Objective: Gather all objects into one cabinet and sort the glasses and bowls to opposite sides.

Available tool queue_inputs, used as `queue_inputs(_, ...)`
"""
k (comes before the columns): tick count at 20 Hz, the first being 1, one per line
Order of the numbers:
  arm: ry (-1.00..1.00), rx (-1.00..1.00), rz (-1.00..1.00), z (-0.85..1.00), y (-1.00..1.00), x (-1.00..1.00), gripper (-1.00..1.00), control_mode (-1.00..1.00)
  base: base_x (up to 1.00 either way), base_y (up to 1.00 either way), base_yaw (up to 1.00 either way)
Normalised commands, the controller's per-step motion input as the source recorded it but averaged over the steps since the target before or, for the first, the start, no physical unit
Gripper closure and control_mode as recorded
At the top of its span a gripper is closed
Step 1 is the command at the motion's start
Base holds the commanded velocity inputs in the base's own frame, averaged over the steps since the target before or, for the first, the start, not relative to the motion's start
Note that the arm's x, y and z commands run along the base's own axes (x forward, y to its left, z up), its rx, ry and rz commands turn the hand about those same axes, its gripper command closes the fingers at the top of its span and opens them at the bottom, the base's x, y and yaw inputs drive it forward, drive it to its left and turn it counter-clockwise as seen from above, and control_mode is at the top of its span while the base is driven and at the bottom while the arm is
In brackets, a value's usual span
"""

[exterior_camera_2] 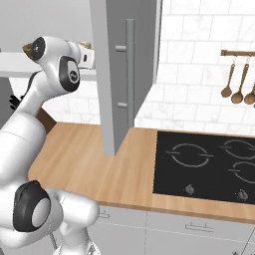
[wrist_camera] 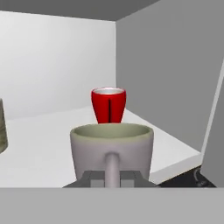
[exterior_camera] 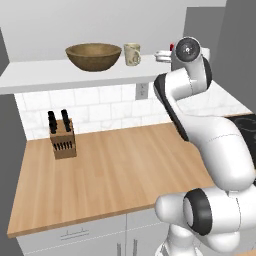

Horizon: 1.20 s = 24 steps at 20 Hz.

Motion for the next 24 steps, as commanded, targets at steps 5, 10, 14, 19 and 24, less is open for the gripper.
queue_inputs(5, -0.15, -0.12, 0.0, 0.0, -0.04, 0.11, 1.0, -1.0, 0.0, 0.0, 0.0)
queue_inputs(10, -0.05, -0.1, 0.0, 0.04, -0.17, -0.03, 1.0, -1.0, 0.0, 0.0, 0.0)
queue_inputs(14, 0.0, -0.02, 0.0, 0.17, -0.09, -0.18, 1.0, -1.0, 0.0, 0.0, 0.0)
queue_inputs(19, 0.0, 0.0, 0.0, 0.27, -0.12, -0.07, 1.0, -1.0, 0.0, 0.0, 0.0)
queue_inputs(24, 0.0, 0.0, 0.0, 0.12, -0.21, 0.05, 1.0, -1.0, 0.0, 0.0, 0.0)
